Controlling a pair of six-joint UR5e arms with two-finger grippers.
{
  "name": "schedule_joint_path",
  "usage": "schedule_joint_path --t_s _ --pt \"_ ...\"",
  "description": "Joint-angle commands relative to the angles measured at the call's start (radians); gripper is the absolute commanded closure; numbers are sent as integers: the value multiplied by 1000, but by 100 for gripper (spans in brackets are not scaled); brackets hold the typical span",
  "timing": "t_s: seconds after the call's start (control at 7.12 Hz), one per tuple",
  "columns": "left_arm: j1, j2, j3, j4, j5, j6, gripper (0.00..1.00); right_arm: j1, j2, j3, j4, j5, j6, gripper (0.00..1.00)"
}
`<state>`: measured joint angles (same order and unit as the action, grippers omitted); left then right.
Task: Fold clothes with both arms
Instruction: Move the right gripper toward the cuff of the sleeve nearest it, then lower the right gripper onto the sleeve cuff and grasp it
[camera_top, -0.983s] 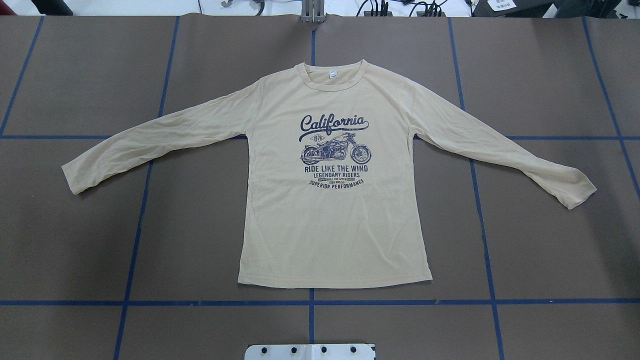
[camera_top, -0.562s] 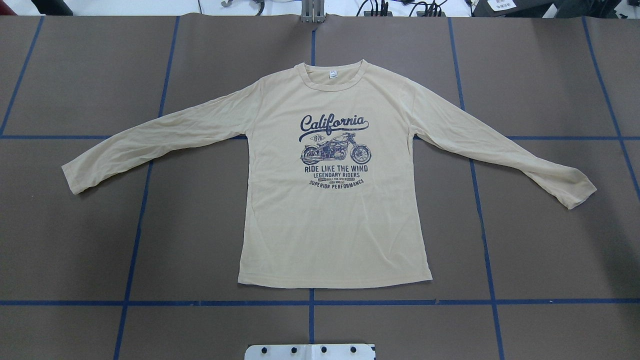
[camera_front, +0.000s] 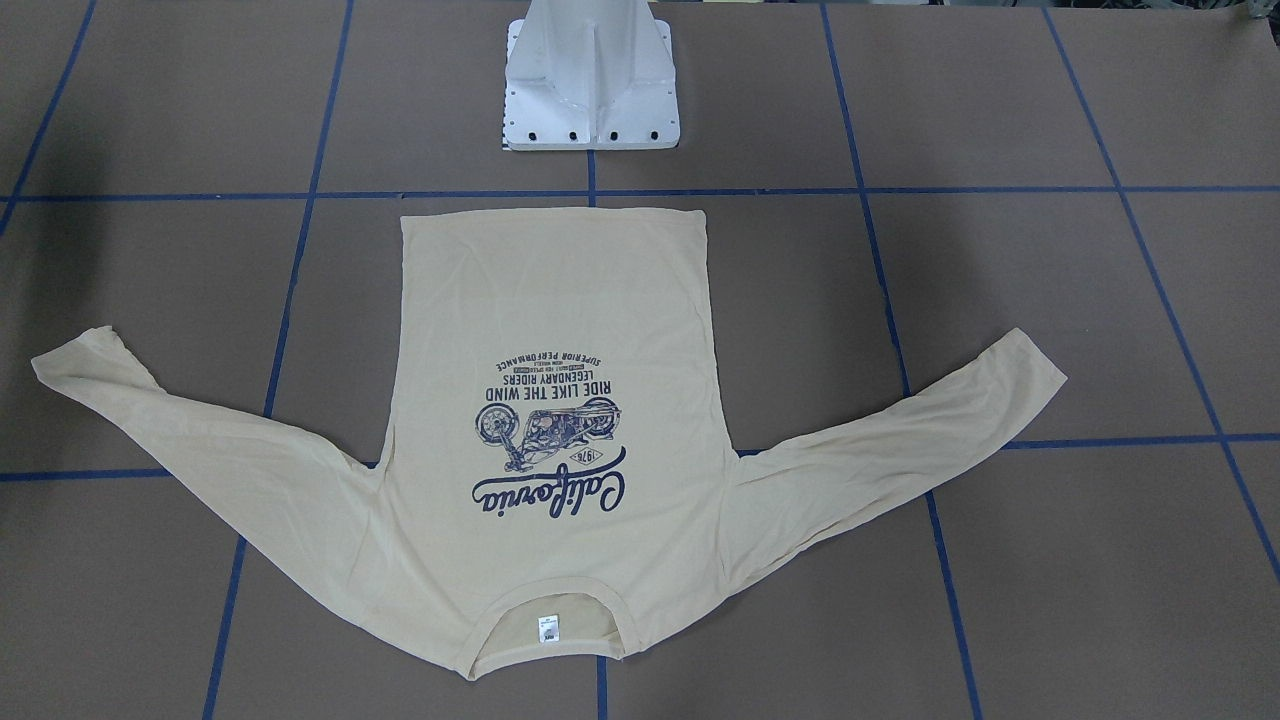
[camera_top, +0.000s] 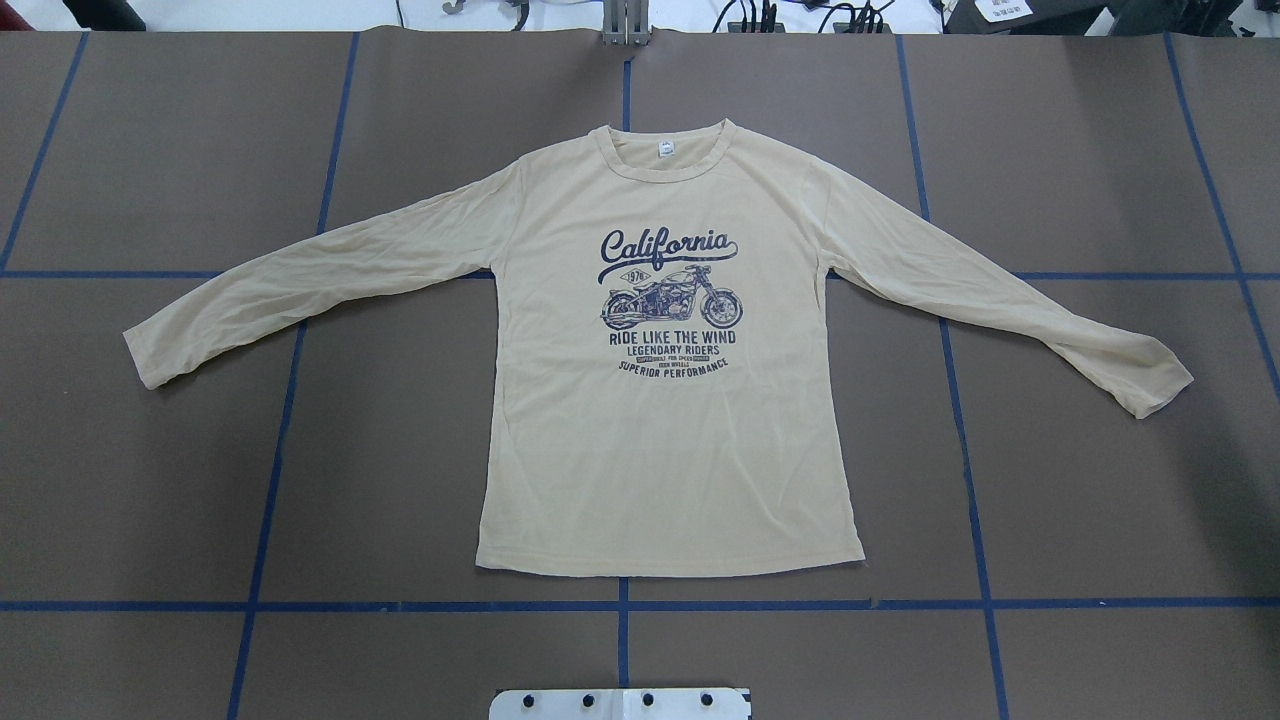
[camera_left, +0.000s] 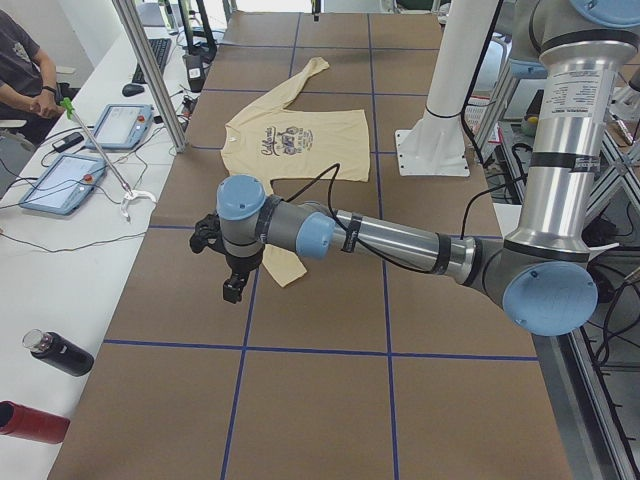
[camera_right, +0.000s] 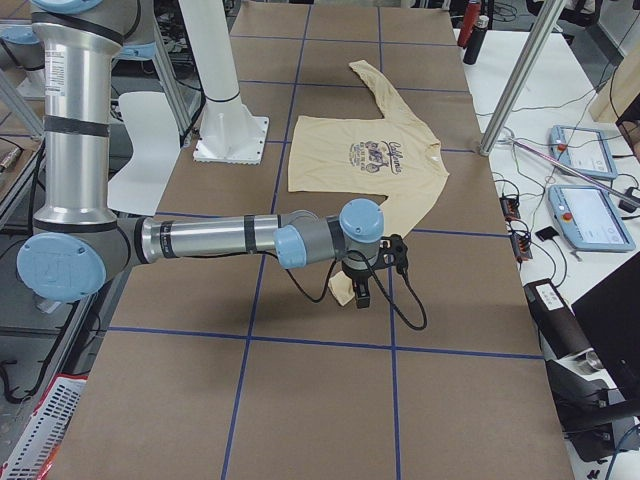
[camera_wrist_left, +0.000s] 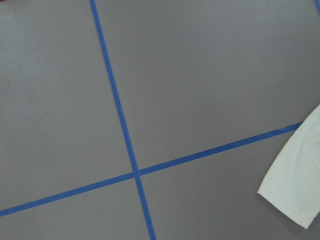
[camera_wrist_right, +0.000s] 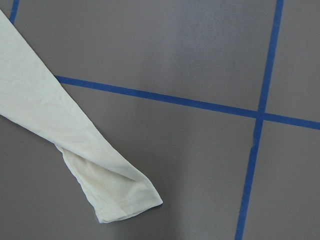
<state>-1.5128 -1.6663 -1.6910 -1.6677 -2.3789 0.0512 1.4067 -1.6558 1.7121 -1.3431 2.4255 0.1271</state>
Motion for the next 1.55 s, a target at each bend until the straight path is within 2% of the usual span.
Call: schedule_joint_path --t_s 0.0,0.14,0.28,0.7,1.12,1.4 --pt "0 -9 -6 -65 -22 -2 0 -89 -4 -95 227 -17 142 0" --pt "0 -7 -4 -75 -46 -5 0 -147 -4 -142 337 -57 166 0" --pt "0 -9 8 -72 -66 -5 0 -193 1 -144 385 -83 221 0" --pt "3 -9 39 -75 -66 -5 0 -319 5 -138 400 -149 263 1" --pt "3 -9 42 -76 -66 -5 0 -327 2 -152 386 -148 266 1" --pt "3 -10 42 -76 -68 -5 0 -328 16 -198 384 -149 264 1"
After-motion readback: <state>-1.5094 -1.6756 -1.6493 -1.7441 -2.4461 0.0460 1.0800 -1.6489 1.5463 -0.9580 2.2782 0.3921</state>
